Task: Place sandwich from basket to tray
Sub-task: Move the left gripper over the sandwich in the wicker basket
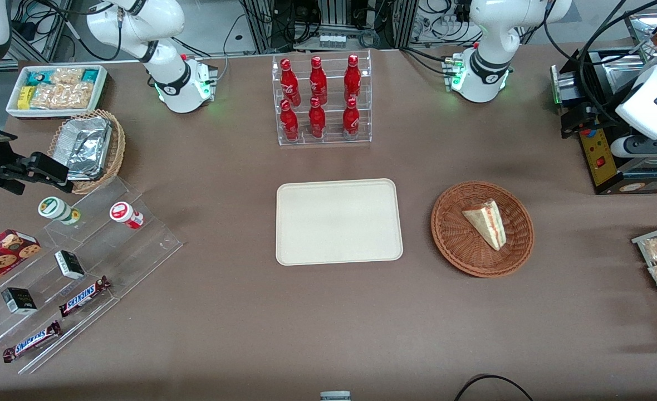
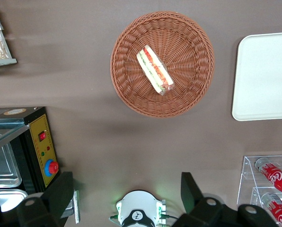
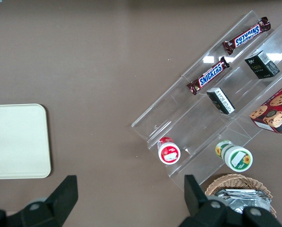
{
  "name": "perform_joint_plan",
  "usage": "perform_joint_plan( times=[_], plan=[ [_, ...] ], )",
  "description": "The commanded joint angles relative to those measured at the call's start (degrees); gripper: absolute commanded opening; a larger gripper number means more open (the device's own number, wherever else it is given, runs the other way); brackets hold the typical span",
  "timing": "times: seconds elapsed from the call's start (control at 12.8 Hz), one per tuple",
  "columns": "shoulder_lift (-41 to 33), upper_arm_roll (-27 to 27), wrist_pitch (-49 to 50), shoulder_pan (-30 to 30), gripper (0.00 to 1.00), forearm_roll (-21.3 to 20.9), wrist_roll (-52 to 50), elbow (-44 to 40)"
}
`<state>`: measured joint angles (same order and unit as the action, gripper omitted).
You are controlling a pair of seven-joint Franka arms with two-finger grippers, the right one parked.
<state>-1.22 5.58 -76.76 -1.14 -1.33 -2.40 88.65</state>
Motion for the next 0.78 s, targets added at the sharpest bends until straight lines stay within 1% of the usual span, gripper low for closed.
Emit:
perform_joint_plan(
  times=[0.0,0.31,0.47,0.7],
  plan=[
    [-0.4,0.4,-2.1,-0.5,1.0,0.3,1.3,0.7],
    [1.9,0.4,-1.8,-0.4,1.0,0.4,1.3,1.7],
    [2.0,0.4,-4.3,-0.3,1.0,0.4,1.3,5.3],
    [2.1,0.6,-11.1,0.1,1.0,0.2,1.3,12.6]
  ],
)
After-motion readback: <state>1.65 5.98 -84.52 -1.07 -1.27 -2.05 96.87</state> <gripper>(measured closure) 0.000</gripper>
